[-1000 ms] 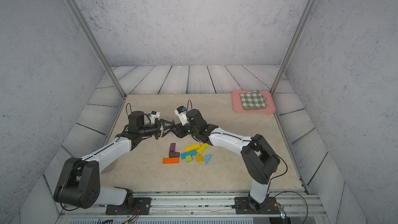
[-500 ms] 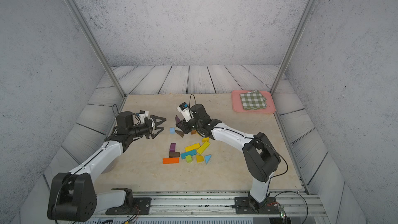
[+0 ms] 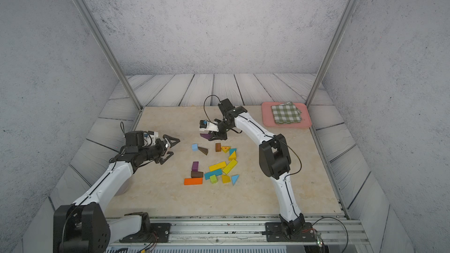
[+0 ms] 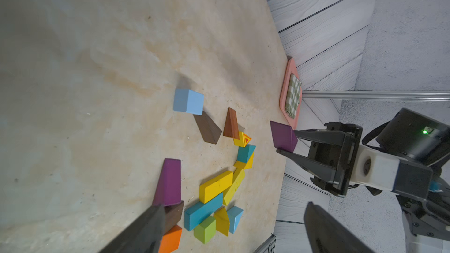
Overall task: Assemble a small pinwheel with building blocks
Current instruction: Place the building block at the center of the board.
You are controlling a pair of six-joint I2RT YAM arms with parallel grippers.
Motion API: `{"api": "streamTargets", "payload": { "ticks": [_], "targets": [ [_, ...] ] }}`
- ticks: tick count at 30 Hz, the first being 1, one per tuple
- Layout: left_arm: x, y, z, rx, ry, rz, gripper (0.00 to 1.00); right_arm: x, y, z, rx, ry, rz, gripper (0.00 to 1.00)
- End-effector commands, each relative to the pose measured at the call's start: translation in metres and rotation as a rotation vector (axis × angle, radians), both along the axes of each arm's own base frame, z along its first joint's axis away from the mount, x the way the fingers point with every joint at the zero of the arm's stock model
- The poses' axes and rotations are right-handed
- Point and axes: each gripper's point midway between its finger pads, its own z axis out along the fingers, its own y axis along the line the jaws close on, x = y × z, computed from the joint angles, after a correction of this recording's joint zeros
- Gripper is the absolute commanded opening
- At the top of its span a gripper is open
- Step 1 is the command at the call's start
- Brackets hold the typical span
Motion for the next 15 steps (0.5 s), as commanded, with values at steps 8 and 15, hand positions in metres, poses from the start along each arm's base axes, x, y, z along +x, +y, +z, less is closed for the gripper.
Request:
{"api": "streamTargets", "payload": {
  "ticks": [8,15],
  "targets": [
    [0.004,0.003,-0.011,0.042,0.016,-0.041,0.96,0.031,-0.006,-0.078,-0.158,-0.096,0.171,0.00],
    [0.004,0.003,-0.020,0.047,0.033,-0.055,0.96,0.042,-0.001,-0.104,-0.141,-0.090,0.170,0.00]
  ]
}}
